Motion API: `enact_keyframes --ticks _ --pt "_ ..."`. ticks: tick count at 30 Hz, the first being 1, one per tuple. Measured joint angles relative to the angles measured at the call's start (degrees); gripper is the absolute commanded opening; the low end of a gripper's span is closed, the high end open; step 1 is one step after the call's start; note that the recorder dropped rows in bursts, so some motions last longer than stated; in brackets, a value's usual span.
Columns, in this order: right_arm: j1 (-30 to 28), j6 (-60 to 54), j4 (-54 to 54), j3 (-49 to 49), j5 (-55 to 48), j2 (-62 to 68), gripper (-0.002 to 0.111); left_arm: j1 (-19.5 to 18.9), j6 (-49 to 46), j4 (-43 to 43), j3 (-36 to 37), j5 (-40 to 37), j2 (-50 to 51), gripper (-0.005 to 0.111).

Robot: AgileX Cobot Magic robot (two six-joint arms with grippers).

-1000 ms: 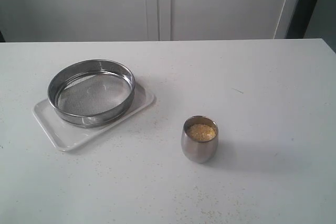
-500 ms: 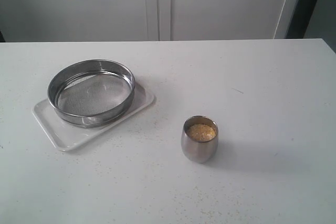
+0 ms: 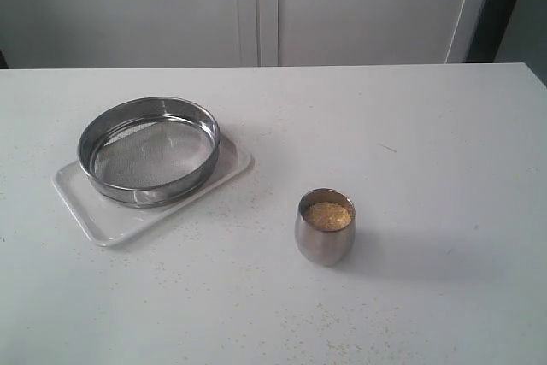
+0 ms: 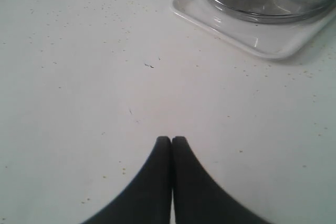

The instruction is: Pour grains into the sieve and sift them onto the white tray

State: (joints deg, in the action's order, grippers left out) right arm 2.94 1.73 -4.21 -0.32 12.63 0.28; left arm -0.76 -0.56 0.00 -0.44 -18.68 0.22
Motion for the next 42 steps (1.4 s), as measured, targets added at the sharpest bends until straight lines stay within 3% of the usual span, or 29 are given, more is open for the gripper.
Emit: enact_keyframes --ticks 4,21,32,42 --pt "0.0 -1.09 -0.1 0.0 1.11 4.52 0.0 0.0 0.0 0.0 0.0 0.0 0.0 0.0" --pt "0.0 -1.3 -0.7 0.0 33.4 49.13 0.0 0.0 0.0 0.0 0.0 0.0 0.0 0.0" --pt "0.0 -1.73 -7.31 0.0 53.13 75.07 0.0 0.0 0.0 0.0 0.0 0.0 0.0 0.0" --pt "0.0 -3.88 -15.22 -4.04 56.46 92.52 0.0 0.0 0.0 0.0 0.0 0.0 0.0 0.0"
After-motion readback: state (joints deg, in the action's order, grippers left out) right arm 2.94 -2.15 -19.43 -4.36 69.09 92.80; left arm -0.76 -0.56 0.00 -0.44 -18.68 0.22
